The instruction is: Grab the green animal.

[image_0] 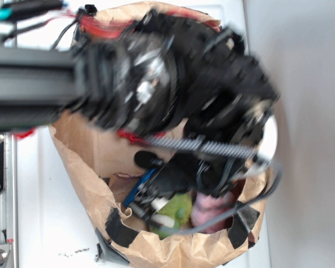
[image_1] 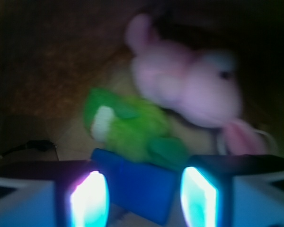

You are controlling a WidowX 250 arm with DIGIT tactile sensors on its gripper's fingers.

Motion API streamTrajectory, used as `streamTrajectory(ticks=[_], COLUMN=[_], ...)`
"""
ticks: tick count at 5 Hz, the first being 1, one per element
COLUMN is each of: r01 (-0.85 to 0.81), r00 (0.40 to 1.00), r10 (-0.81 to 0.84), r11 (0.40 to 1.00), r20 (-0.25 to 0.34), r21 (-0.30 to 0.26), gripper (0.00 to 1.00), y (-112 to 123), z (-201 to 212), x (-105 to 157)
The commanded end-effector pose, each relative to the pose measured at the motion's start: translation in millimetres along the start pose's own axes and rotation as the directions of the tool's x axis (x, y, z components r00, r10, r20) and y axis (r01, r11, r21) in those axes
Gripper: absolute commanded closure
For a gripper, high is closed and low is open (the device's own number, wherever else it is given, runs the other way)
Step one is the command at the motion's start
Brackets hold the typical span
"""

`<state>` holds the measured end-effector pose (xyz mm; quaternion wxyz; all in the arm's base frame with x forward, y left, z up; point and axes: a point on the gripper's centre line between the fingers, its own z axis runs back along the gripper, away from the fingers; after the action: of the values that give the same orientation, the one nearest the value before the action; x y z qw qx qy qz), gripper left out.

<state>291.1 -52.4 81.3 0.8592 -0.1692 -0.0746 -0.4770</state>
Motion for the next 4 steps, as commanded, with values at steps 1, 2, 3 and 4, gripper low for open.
streamTrajectory(ticks=[1,2,3,4], r01=[0.188,0.257,0.257,0.257], r00=[0.979,0.963,0.963,0.963], r10=[-0.198,-0.265,-0.265,-0.265], r11=[0.971,0.959,0.959,0.959], r20=[0.054,0.057,0.057,0.057], r21=[0.149,0.124,0.124,0.124], gripper=[0.0,0.0,0.0,0.0], y=[-32.5,-30.1,-30.1,-30.1], z=[4.2,1.4,1.4,1.4], x=[27.5,29.4,29.4,29.4])
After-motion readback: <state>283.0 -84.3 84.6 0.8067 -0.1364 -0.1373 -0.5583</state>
